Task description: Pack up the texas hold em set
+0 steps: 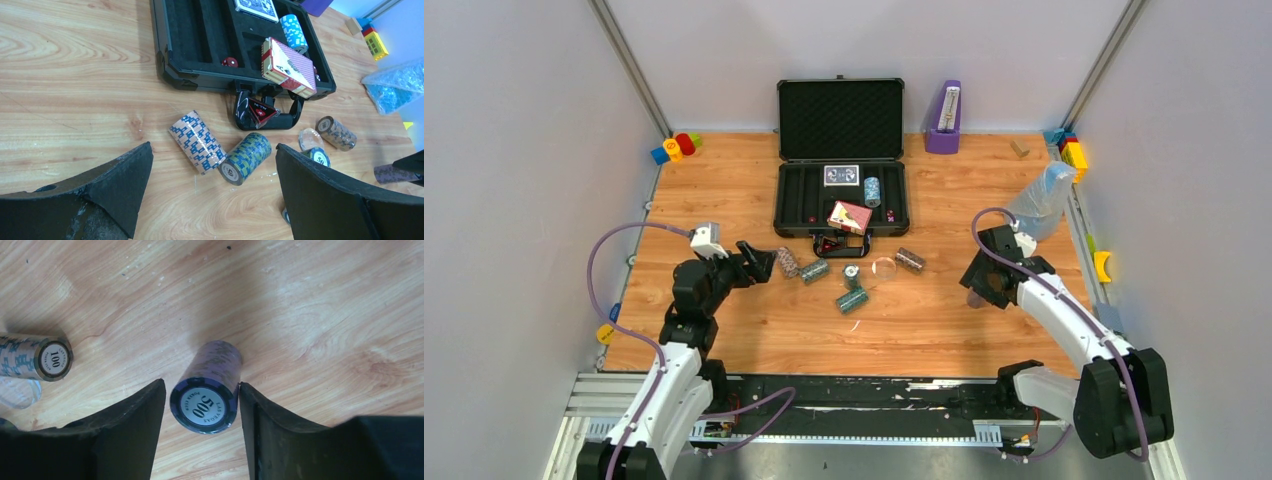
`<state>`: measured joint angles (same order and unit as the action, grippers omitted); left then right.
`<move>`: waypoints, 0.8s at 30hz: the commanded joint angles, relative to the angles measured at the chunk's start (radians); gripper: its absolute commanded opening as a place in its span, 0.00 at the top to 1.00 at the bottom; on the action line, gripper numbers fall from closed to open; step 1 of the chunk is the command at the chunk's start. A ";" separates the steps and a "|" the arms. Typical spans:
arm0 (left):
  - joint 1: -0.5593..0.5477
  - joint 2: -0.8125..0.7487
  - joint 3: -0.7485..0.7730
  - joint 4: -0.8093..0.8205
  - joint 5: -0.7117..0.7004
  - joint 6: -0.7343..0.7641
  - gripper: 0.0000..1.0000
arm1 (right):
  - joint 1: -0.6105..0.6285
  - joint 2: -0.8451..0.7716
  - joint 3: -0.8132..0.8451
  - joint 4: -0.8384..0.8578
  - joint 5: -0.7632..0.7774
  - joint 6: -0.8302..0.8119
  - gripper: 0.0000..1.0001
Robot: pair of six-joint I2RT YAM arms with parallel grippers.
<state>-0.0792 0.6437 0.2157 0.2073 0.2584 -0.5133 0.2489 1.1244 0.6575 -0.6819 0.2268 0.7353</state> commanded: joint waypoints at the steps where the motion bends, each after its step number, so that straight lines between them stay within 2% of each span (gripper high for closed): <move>1: -0.004 0.001 0.003 0.049 0.020 0.016 0.00 | 0.012 0.003 0.052 -0.012 0.035 0.010 0.49; 4: -0.005 0.008 -0.001 0.066 0.039 0.010 0.00 | 0.013 -0.007 0.065 -0.012 0.032 -0.007 0.66; 8: -0.015 0.042 -0.006 0.159 0.123 0.017 0.02 | 0.016 -0.025 0.106 -0.007 -0.064 -0.049 0.73; 12: -0.135 0.107 0.022 0.173 0.108 0.100 0.02 | 0.018 -0.043 0.181 0.022 -0.204 -0.157 0.82; 13: -0.198 0.114 0.037 0.172 0.076 0.134 0.01 | 0.017 -0.046 0.197 0.027 -0.259 -0.177 0.85; 16: -0.308 0.133 0.052 0.201 0.042 0.194 0.00 | 0.018 -0.069 0.224 0.085 -0.438 -0.245 0.87; 19: -0.403 0.130 0.051 0.256 0.071 0.253 0.00 | 0.018 -0.099 0.207 0.177 -0.656 -0.284 0.89; 22: -0.489 0.128 0.048 0.330 0.106 0.361 0.00 | 0.018 -0.107 0.185 0.265 -0.799 -0.254 1.00; 24: -0.525 0.144 0.058 0.349 0.131 0.401 0.00 | 0.017 -0.103 0.172 0.335 -0.914 -0.248 1.00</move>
<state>-0.5400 0.7795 0.2237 0.4210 0.3401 -0.2687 0.2611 1.0451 0.8253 -0.5644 -0.3740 0.5041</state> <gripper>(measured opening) 0.997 0.455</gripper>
